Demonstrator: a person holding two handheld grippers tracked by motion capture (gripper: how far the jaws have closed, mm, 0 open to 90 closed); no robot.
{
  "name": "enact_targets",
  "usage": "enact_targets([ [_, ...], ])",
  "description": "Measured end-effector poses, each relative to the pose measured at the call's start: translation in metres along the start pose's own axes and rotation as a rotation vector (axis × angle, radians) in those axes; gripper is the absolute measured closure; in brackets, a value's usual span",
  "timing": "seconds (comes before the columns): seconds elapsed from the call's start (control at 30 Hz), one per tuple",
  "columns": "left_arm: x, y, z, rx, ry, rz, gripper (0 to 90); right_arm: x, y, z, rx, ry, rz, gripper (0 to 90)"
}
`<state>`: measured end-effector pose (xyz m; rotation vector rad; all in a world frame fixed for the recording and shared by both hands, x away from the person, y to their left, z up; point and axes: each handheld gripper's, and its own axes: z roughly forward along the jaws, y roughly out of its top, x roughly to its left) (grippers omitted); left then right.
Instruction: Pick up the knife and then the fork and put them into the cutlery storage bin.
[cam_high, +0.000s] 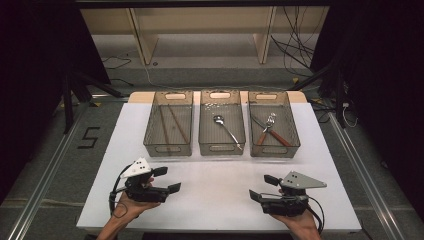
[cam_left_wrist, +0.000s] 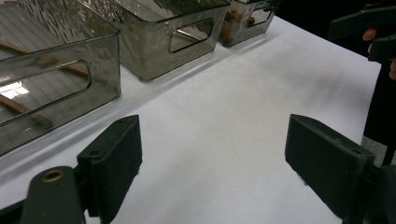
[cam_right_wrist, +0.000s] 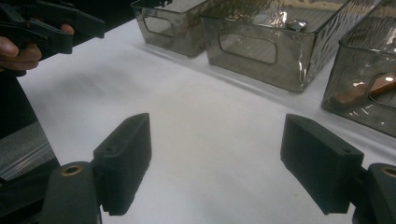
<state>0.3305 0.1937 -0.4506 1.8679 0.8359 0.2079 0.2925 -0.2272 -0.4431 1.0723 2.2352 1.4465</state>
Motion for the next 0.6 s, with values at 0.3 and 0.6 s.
enact_targets([
  [0.3,-0.0011,-0.0001,0.0011,0.000,-0.001,0.002,18.3,0.0004,0.0000,0.0005,0.000,0.000,-0.005,25.5],
  [0.6,-0.0008,-0.0002,0.0016,0.004,0.003,0.003,18.3,0.0004,0.0000,0.0007,0.001,0.001,-0.008,25.5],
])
